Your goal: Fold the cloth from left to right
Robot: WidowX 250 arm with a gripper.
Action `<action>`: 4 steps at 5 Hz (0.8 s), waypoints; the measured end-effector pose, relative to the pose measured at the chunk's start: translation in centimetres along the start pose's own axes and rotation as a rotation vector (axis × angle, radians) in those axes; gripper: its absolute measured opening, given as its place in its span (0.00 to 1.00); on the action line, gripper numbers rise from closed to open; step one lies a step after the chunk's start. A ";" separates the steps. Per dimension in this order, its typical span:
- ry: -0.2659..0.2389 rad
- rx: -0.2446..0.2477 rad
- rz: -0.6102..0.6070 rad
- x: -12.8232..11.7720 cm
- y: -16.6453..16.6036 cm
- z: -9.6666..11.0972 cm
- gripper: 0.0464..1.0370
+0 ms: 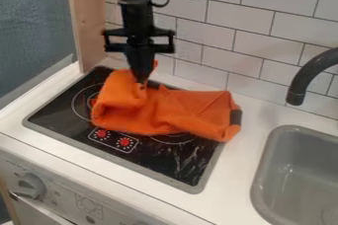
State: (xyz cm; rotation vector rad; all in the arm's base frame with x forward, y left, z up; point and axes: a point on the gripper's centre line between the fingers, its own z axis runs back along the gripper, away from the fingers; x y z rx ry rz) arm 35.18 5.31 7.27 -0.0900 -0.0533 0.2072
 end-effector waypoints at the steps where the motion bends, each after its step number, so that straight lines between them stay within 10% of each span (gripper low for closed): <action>1: 0.010 0.030 -0.006 0.2 0.5 -1.3 0.00; 4: 0.028 0.031 -0.036 -0.3 0.1 -2.4 0.02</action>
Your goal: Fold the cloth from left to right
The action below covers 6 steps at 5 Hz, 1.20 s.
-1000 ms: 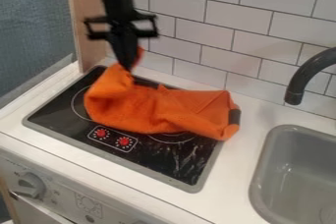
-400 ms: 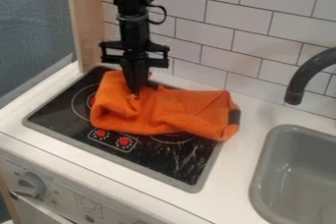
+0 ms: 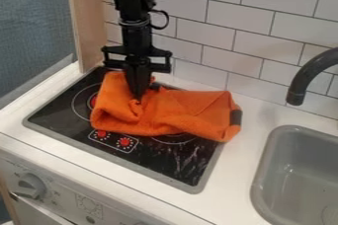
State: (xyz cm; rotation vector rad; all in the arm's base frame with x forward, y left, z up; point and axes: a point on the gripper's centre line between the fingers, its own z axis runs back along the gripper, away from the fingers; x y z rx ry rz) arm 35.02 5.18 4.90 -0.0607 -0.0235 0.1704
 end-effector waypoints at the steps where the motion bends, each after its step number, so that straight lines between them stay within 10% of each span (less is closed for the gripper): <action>1: 0.022 -0.002 -0.013 -0.3 -0.1 0.0 0.18; 4: 0.053 -0.013 -0.022 -0.9 -0.3 0.0 0.98; 6: 0.016 0.039 -0.031 -1.2 0.3 4.2 0.96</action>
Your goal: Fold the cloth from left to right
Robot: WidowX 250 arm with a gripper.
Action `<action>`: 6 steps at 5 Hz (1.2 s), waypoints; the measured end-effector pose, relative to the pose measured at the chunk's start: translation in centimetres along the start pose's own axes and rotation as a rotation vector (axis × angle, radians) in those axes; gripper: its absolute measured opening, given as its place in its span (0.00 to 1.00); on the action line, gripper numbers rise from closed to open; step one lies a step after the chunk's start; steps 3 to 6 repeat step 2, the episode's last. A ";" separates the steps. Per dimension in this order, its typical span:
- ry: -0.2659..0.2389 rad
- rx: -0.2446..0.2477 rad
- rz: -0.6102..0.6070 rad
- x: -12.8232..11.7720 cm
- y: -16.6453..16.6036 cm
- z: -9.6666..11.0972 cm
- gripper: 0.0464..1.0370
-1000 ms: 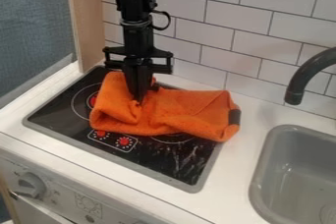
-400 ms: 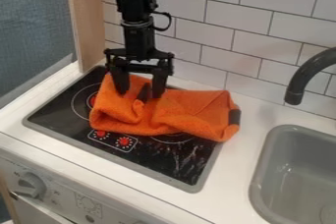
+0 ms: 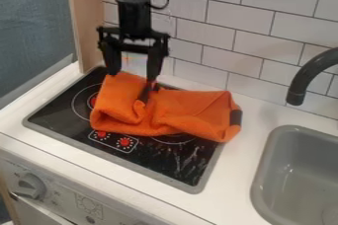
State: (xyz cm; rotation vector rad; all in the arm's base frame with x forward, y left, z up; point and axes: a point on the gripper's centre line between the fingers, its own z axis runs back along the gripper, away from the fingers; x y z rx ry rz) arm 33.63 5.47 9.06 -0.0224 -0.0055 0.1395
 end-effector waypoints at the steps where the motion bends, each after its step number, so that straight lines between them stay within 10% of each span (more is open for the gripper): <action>1: -0.062 0.030 0.008 0.0 0.4 2.4 0.96; 6: -0.067 0.030 0.009 0.0 0.4 2.5 0.96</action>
